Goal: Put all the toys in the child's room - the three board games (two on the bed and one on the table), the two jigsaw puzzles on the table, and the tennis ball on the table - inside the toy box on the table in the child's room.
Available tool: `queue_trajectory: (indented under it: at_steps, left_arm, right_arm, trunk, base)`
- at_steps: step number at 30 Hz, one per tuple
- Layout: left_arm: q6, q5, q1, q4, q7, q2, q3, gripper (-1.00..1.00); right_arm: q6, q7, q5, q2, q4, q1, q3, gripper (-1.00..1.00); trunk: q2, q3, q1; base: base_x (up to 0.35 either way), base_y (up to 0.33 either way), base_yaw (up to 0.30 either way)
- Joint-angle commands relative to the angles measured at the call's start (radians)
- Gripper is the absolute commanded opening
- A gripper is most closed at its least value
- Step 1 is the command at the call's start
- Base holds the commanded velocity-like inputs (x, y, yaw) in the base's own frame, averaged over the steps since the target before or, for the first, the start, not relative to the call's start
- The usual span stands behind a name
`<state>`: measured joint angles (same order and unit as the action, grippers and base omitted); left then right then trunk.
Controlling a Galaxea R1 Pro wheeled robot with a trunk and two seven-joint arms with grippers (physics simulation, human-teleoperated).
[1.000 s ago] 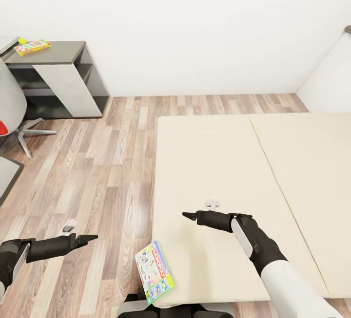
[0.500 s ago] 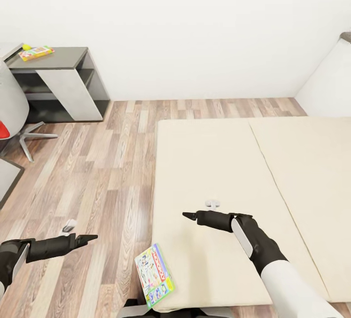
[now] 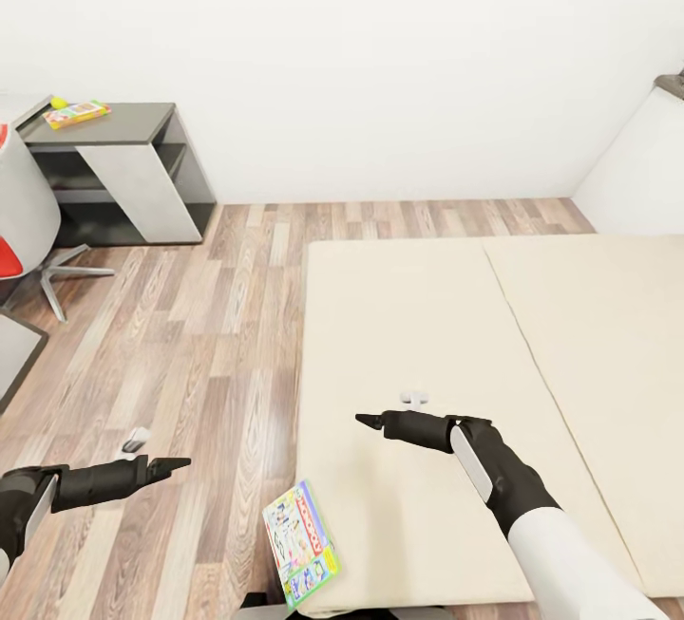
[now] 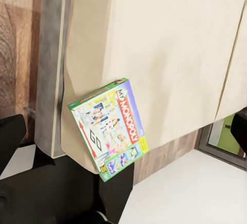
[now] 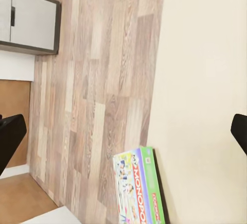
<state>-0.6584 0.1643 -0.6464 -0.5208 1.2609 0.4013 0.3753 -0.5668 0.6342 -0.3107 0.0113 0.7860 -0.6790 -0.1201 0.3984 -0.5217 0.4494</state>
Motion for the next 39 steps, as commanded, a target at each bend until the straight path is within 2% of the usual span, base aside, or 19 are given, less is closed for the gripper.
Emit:
queue_trajectory:
  at_steps: [1,39]
  left_arm:
    - [-0.010,0.011,-0.001,-0.001,0.008,-0.001,0.007,1.00]
    - [-0.010,0.011,-0.001,-0.001,0.009,0.004,0.007,1.00]
  right_arm:
    - [-0.007,-0.002,-0.008,0.001,0.001,-0.001,-0.003,1.00]
    - [-0.006,-0.002,-0.007,0.000,0.001,-0.001,-0.003,1.00]
  trunk:
    - [0.002,0.000,0.001]
    - [0.002,0.063,0.001]
  base:
    - [0.000,0.000,0.000]
    - [0.000,0.000,0.000]
